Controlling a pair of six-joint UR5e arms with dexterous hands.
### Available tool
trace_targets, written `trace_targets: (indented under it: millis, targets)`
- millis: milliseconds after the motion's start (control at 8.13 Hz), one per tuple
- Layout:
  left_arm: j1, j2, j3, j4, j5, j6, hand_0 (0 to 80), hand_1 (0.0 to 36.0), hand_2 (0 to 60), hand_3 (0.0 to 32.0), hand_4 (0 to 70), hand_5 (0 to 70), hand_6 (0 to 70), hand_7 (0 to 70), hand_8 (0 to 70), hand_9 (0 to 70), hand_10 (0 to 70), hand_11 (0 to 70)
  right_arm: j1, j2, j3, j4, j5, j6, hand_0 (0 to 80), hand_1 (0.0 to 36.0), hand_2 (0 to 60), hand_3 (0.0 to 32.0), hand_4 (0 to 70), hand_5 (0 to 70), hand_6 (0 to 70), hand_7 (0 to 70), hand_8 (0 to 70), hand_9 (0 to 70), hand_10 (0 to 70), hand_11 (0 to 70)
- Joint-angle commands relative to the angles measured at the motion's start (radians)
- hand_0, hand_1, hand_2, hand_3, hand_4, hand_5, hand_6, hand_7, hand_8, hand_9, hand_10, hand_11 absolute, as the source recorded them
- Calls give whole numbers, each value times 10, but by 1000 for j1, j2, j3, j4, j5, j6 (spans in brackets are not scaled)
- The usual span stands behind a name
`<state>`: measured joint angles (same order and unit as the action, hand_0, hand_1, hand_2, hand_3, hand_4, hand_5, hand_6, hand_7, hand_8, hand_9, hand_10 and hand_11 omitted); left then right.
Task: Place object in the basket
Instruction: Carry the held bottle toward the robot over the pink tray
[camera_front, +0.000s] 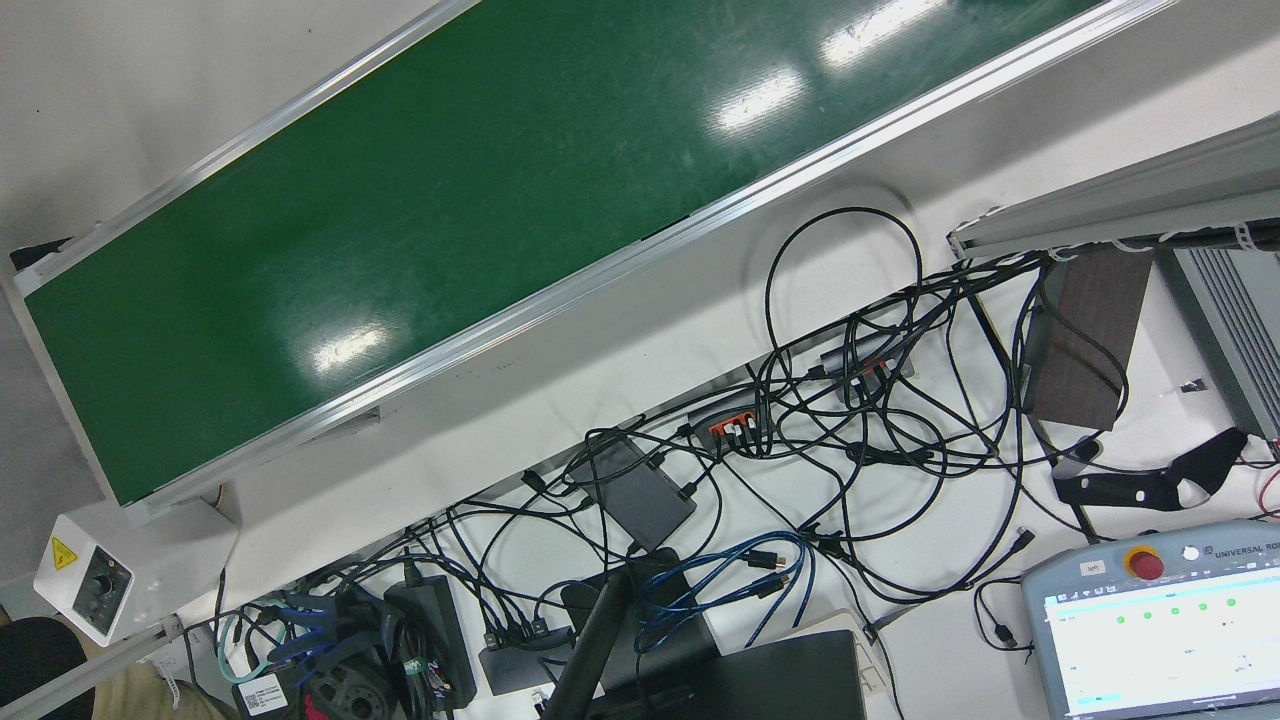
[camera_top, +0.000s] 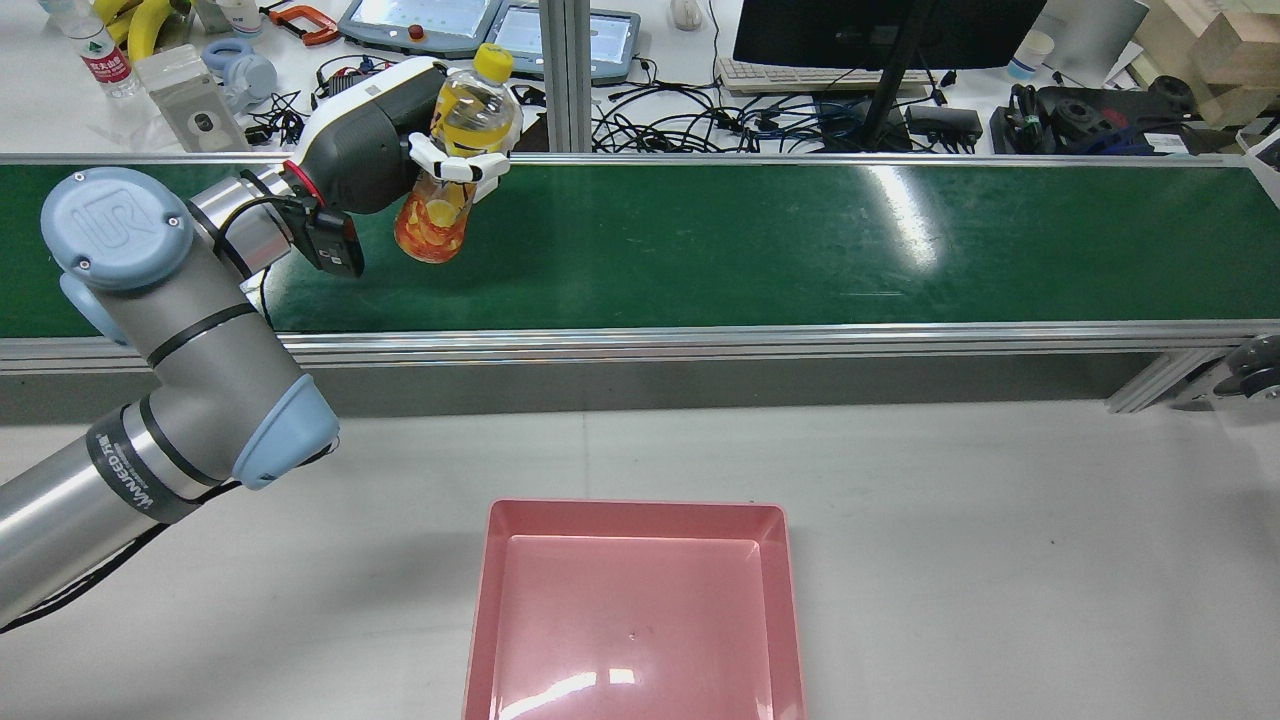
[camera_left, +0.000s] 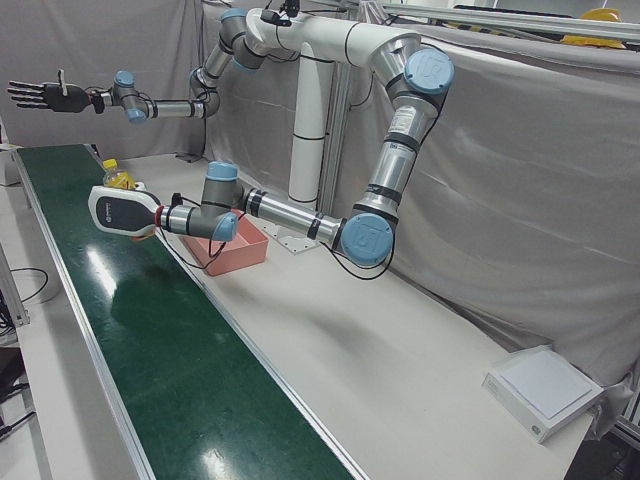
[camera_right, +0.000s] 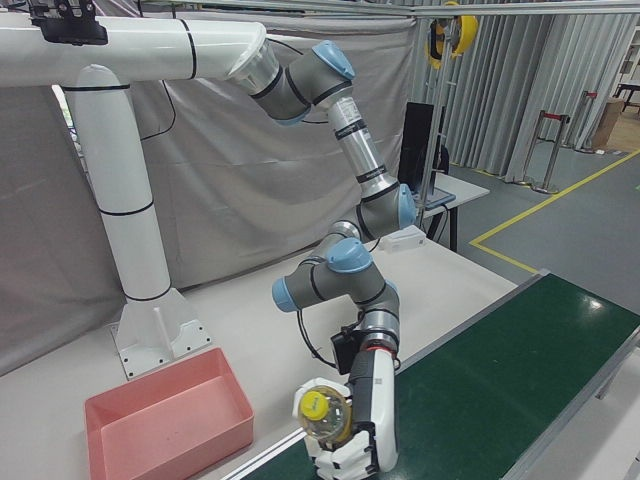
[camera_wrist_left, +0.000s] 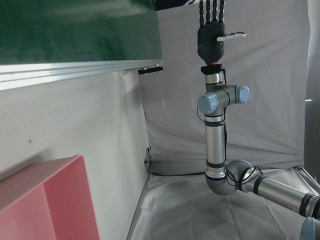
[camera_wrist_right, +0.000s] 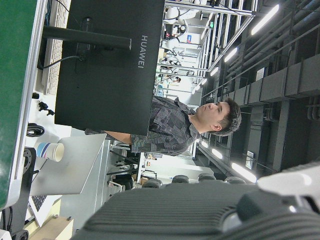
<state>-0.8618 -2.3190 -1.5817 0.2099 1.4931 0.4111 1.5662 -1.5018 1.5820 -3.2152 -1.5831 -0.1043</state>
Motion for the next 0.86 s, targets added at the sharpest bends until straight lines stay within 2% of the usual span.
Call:
trace_targets:
  millis: [0,369,615,738]
  targets:
    - [93,-74,-50,25,-2,-2,517,183,600,0,700,700,700,700,700,700,700,700,0,-2,1,0,0,0,0,0,0,0,0,0,0,0,0,0,0,0]
    - [209,-92,-107,22,-2,-2,508,164,600,0,700,700,700,700,700,700,672,700,0,-2,3,0,0,2,0,0,0,0,0,0,0,0,0,0,0,0]
    - [340,-92,-135,16,-2,21,508,158,600,0,700,700,700,700,696,700,660,700,0,-2,1,0,0,0,0,0,0,0,0,0,0,0,0,0,0,0]
    - [392,-92,-135,16,-2,52,506,147,568,0,700,700,700,700,682,700,642,700,0,0,3,0,0,0,0,0,0,0,0,0,0,0,0,0,0,0]
